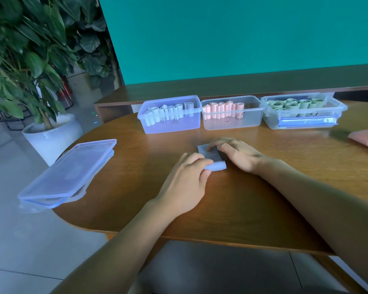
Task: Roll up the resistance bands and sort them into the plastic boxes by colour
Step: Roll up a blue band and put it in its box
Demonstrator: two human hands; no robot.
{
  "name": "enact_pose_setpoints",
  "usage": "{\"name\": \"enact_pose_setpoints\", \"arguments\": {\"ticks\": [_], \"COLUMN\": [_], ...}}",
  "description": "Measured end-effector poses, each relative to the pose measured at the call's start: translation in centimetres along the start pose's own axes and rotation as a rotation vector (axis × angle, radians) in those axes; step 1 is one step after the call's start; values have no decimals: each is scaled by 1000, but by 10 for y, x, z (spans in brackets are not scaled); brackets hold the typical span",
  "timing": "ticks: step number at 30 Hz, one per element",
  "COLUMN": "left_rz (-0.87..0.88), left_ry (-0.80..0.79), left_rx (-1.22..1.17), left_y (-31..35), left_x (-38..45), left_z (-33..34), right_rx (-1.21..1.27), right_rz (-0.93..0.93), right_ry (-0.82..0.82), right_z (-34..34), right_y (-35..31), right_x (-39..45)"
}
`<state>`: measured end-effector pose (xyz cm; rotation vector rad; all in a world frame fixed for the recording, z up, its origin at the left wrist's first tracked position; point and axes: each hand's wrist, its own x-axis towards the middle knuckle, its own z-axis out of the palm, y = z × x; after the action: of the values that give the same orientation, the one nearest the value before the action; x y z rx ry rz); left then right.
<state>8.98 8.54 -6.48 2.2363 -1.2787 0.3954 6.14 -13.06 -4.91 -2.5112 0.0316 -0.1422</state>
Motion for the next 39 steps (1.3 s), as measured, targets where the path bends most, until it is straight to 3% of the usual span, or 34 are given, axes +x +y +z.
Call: {"name": "enact_pose_setpoints", "arguments": {"ticks": [6,15,24,32,39], "left_rz": [-49,-61,-18,8,-65], "left_ry": [-38,-11,100,56,-37], "left_rx": [44,-51,19,106,-7], "left_y": [-8,-14,-16,-20,-27], "left_x": [15,29,29,35,43], "left_z": [6,9,9,11,13], "right_rx": [121,125,116,137,165], "right_rz": [89,83,83,71,90], "right_ry": [12,6,2,4,28], "right_z": [-1,-2,-2,-3,-2], "right_y": [4,1,1,-3,-2], "right_x": [3,2,3,0,1]}}
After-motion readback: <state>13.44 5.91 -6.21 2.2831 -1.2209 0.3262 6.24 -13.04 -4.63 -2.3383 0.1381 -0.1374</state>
